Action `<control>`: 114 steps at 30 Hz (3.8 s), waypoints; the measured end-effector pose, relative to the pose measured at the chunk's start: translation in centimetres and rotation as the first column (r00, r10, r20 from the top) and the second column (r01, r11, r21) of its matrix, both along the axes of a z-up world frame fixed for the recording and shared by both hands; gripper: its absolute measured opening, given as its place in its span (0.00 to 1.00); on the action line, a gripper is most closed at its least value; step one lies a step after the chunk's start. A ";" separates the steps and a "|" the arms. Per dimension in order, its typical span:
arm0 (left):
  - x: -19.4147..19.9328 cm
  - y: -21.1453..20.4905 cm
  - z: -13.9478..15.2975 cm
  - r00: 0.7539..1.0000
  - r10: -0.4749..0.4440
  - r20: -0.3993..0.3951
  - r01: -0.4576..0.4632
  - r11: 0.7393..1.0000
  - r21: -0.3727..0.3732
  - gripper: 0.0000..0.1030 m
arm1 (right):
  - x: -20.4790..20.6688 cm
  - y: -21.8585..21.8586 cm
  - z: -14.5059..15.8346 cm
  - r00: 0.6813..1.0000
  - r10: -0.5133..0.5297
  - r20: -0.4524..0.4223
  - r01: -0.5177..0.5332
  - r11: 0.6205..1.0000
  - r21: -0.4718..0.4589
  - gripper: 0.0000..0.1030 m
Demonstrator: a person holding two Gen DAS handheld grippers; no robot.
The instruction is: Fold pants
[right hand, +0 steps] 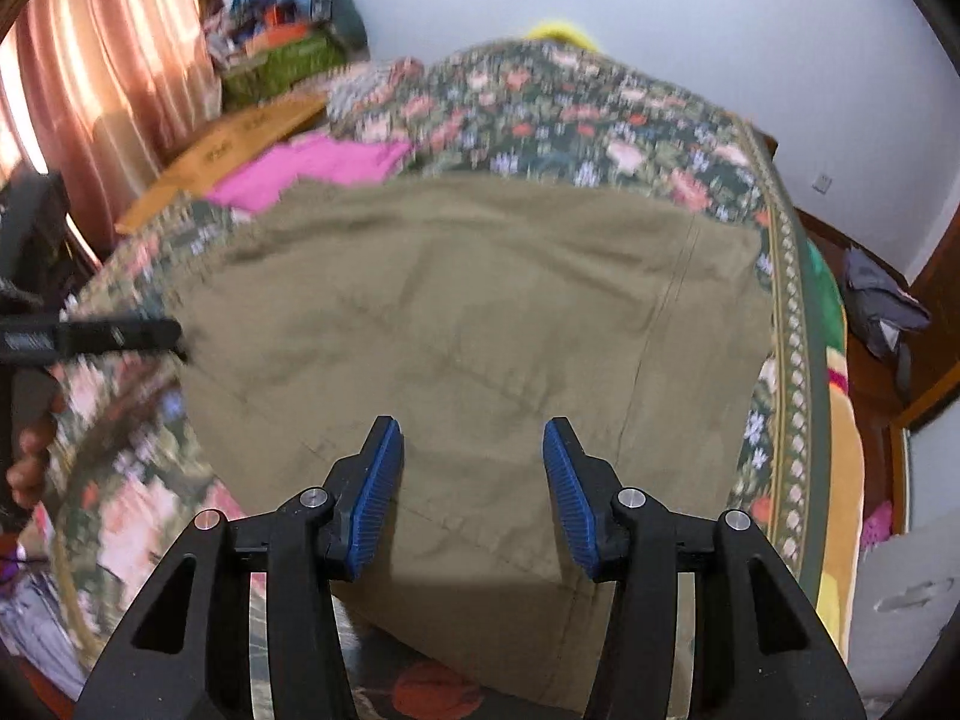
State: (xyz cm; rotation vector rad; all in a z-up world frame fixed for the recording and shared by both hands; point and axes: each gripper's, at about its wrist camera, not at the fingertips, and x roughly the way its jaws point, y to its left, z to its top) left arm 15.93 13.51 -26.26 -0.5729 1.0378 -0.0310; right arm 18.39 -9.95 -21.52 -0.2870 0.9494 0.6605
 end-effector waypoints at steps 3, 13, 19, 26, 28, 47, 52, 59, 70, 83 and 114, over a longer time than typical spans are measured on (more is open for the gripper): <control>0.8 0.0 -0.6 1.000 0.001 -0.002 -0.001 0.999 -0.037 0.95 | 0.3 -0.4 -0.4 1.000 -0.002 -0.026 0.003 1.000 0.016 0.46; 5.0 1.4 -2.5 1.000 0.023 -0.011 -0.024 0.997 -0.068 0.99 | 0.0 -0.8 -0.9 0.998 -0.001 -0.065 0.004 0.999 0.048 0.47; 6.2 2.1 -2.2 0.999 0.045 0.020 -0.044 0.998 -0.051 0.88 | 0.0 -0.8 -0.9 0.997 0.000 -0.071 0.004 0.999 0.051 0.48; 6.3 2.1 -0.8 0.995 0.055 0.077 -0.058 0.998 0.040 0.54 | 0.3 -1.3 -0.9 0.997 -0.019 -0.079 0.023 0.998 0.052 0.48; 6.1 1.9 -0.1 0.995 0.044 0.094 -0.051 0.996 0.068 0.48 | 0.4 -1.4 -0.9 0.996 -0.021 -0.082 0.026 0.998 0.054 0.48; -3.0 -1.7 5.9 0.982 -0.037 0.184 -0.031 0.935 0.352 0.32 | -1.6 -0.1 1.3 0.999 0.017 -0.043 -0.017 1.000 -0.007 0.48; -5.0 -2.4 7.2 0.974 -0.050 0.219 -0.046 0.910 0.412 0.31 | -2.4 2.1 3.7 0.999 0.052 0.014 -0.053 0.997 0.062 0.48; -5.9 -2.9 9.1 0.961 -0.061 0.271 -0.066 0.898 0.436 0.31 | -2.0 6.3 3.5 0.996 0.086 0.003 -0.086 0.991 0.106 0.48; -4.1 -5.2 11.8 0.928 -0.144 0.343 0.001 0.923 0.384 0.25 | -2.2 7.9 0.1 0.976 0.171 -0.138 -0.160 0.983 0.086 0.51; -2.1 -10.3 14.7 0.886 -0.255 0.388 0.057 0.889 0.454 0.23 | -2.4 4.5 1.6 0.980 0.116 -0.163 -0.082 0.975 0.206 0.51; 1.1 -19.8 15.2 0.828 -0.448 0.336 0.236 0.823 0.517 0.23 | -3.4 -7.6 0.5 0.982 -0.127 -0.140 0.154 0.967 0.203 0.53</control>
